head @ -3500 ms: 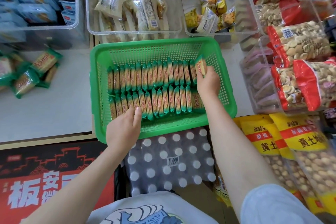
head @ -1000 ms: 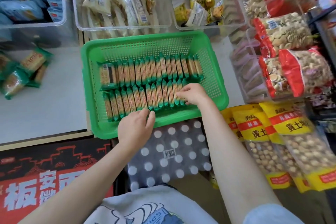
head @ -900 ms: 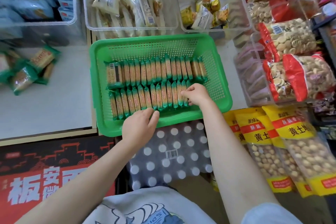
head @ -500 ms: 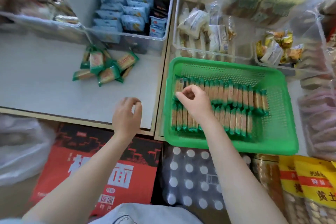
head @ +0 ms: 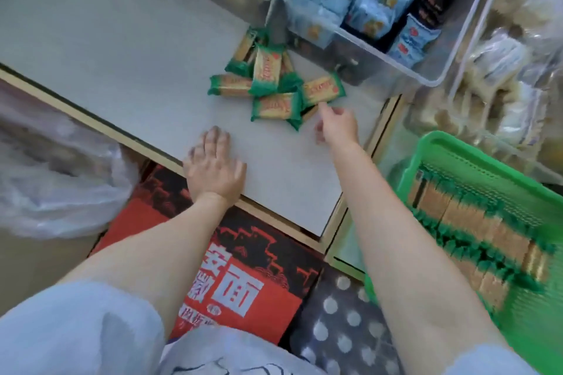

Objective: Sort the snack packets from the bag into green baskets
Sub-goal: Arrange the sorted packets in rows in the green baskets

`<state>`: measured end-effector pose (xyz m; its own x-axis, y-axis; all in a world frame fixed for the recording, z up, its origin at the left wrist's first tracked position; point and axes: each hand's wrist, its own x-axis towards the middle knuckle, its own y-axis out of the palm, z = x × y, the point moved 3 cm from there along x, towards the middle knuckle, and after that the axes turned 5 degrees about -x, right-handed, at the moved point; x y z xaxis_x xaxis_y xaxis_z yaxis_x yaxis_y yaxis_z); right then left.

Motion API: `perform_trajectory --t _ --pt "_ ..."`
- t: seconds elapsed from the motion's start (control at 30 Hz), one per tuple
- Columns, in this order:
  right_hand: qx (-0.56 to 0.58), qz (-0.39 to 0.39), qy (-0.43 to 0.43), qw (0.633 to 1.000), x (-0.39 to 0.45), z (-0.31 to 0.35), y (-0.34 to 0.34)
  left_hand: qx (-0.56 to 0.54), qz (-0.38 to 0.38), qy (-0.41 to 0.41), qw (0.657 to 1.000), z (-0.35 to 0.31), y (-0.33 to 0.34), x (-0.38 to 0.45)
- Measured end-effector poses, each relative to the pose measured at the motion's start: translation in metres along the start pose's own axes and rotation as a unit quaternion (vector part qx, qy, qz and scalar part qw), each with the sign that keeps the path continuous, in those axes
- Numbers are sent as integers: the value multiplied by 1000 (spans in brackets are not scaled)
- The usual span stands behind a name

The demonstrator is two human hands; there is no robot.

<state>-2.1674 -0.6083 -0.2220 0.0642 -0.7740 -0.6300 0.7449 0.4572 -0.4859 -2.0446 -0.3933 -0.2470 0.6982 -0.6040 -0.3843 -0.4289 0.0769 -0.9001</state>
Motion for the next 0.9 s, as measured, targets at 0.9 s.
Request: perform_trajectory --t 0.9 --pt "-389 229 -268 851 -34 54 52 -40 25 7 999 4 -1 2"
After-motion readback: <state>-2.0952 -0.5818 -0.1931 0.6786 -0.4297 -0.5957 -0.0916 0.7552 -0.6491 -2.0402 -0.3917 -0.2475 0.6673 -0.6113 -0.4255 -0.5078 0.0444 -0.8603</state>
